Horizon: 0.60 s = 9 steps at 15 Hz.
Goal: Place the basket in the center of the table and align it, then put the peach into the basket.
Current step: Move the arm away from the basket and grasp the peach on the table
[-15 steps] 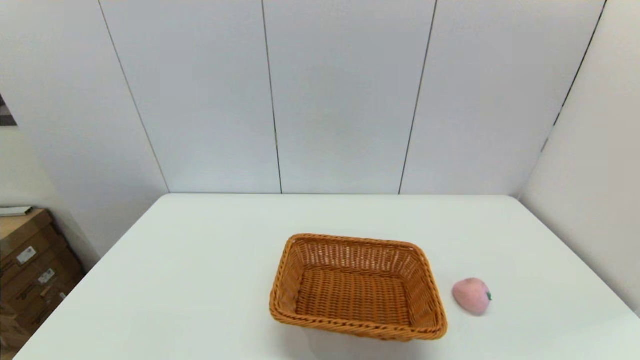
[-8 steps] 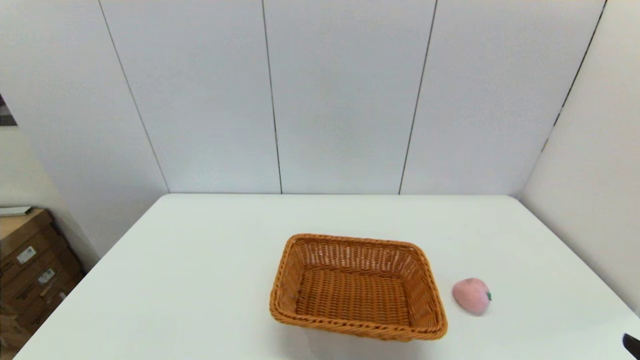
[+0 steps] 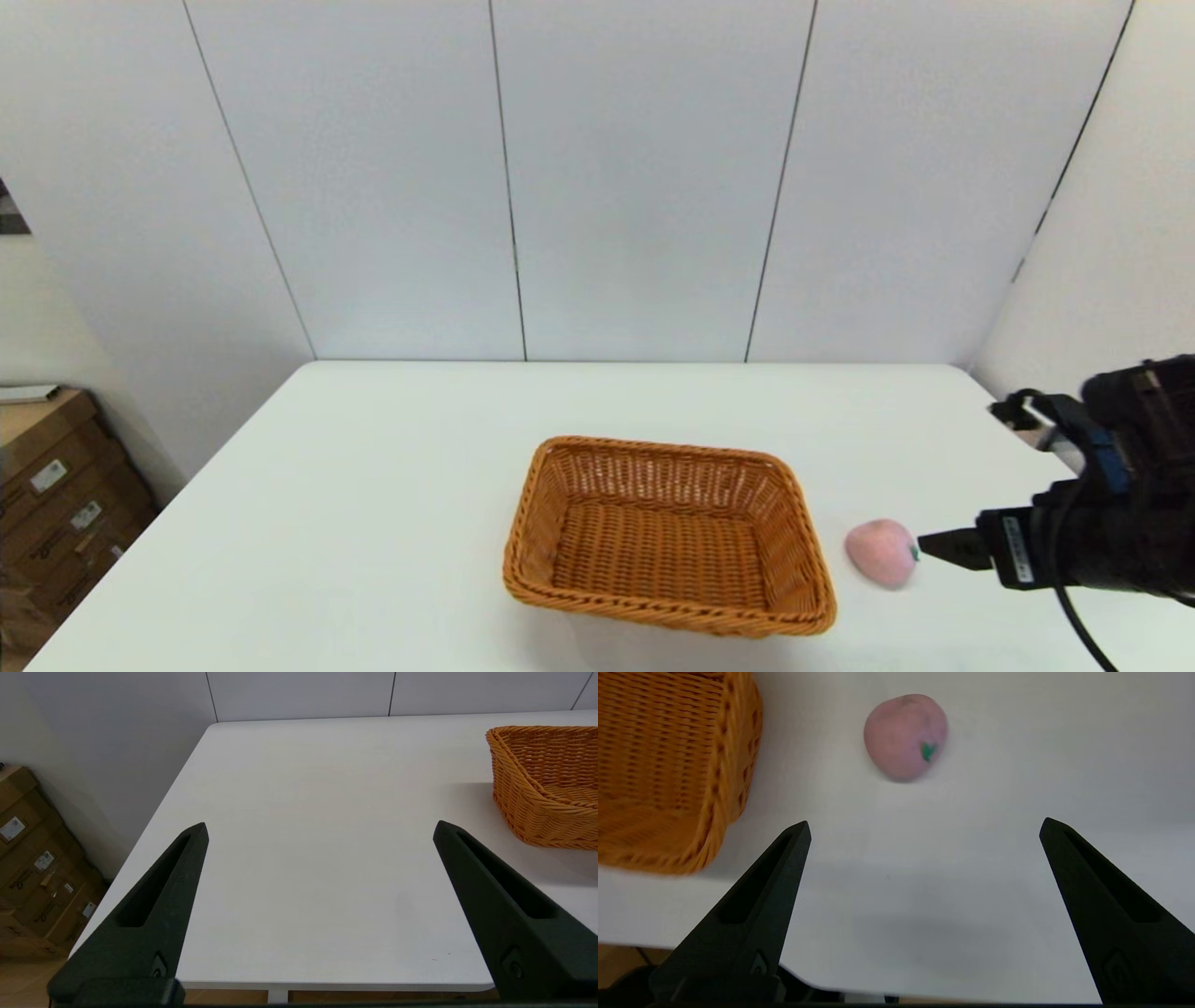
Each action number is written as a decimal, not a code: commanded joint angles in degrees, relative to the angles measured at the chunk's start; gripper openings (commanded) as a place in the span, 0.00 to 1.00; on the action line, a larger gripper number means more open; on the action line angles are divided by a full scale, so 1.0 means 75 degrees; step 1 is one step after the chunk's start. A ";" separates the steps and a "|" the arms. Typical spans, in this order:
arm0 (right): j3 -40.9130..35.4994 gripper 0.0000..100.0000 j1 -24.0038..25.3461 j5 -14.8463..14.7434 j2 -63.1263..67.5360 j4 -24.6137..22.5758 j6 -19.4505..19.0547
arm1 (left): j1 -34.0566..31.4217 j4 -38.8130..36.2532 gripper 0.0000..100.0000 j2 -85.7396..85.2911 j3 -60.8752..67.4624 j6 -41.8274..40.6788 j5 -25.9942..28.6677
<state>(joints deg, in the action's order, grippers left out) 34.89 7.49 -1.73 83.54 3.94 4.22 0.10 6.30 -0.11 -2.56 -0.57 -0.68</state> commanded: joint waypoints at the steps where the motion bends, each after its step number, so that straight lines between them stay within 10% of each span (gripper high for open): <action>1: 0.0704 1.00 0.0268 -0.0004 0.2888 -0.1322 0.0293 | -0.0001 0.0003 1.00 0.0015 0.0001 0.0018 -0.0014; 9: 0.1008 1.00 0.0139 -0.0496 0.4353 -0.2130 0.0434 | -0.0001 0.0003 1.00 0.0003 0.0001 0.0006 -0.0014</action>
<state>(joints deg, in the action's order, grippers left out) 42.06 8.90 -4.35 112.68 -11.92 7.19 0.10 6.28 -0.10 -2.56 -0.46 -0.77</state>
